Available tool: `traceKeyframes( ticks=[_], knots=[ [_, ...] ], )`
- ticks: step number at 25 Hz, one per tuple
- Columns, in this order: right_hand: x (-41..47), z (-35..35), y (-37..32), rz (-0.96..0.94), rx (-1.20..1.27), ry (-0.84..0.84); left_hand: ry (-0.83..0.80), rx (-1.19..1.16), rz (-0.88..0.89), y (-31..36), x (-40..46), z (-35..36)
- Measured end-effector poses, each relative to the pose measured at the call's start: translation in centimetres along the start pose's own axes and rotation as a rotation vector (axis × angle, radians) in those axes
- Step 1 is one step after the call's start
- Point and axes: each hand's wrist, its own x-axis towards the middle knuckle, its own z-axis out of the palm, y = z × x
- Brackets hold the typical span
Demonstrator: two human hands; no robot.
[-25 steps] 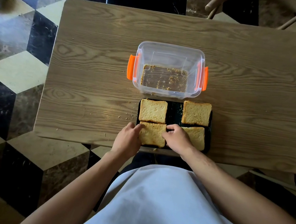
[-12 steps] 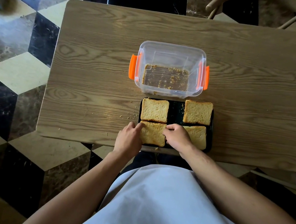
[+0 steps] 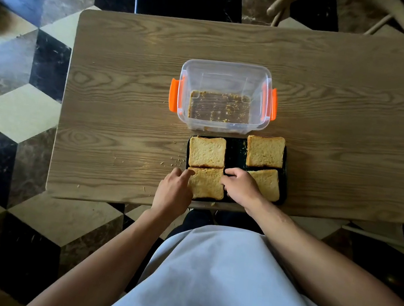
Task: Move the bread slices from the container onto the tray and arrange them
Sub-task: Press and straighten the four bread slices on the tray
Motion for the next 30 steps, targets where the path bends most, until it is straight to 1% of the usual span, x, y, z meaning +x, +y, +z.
traceKeyframes(
  ticks=[2,5,7,9,14,18,20,22,24,27,30],
  knots=[
    [0.0,-1.0,0.4,-0.014,0.027,0.058,0.023,-0.06,0.032,0.9,0.4,-0.3],
    [0.4,-3.6,0.9,-0.037,0.075,0.225,0.05,-0.158,0.102,3.6,2.0,-1.0],
    [1.3,-5.3,1.1,-0.031,0.16,0.315,0.028,-0.187,0.115,5.8,3.7,-1.2],
    [2.3,-7.0,1.3,-0.008,0.249,0.349,-0.01,-0.206,0.092,8.2,5.6,-1.2],
    [3.9,-10.0,1.0,0.047,0.284,0.348,-0.1,-0.281,-0.098,12.7,8.9,-0.3],
    [4.5,-9.9,1.2,0.052,0.221,0.306,-0.089,-0.417,-0.199,14.0,9.6,0.5],
    [4.6,-9.9,1.2,0.048,0.191,0.291,-0.072,-0.443,-0.207,14.6,9.5,1.0],
    [4.7,-10.2,1.1,0.05,0.211,0.269,-0.047,-0.506,-0.212,15.2,9.4,1.5],
    [4.6,-10.4,1.1,0.042,0.167,0.269,-0.031,-0.527,-0.239,15.3,9.3,1.7],
    [4.5,-10.6,1.5,0.03,0.106,0.277,-0.051,-0.519,-0.28,15.5,9.0,1.8],
    [4.1,-10.6,1.9,0.024,0.038,0.271,-0.09,-0.478,-0.265,15.6,8.8,2.1]
  ],
)
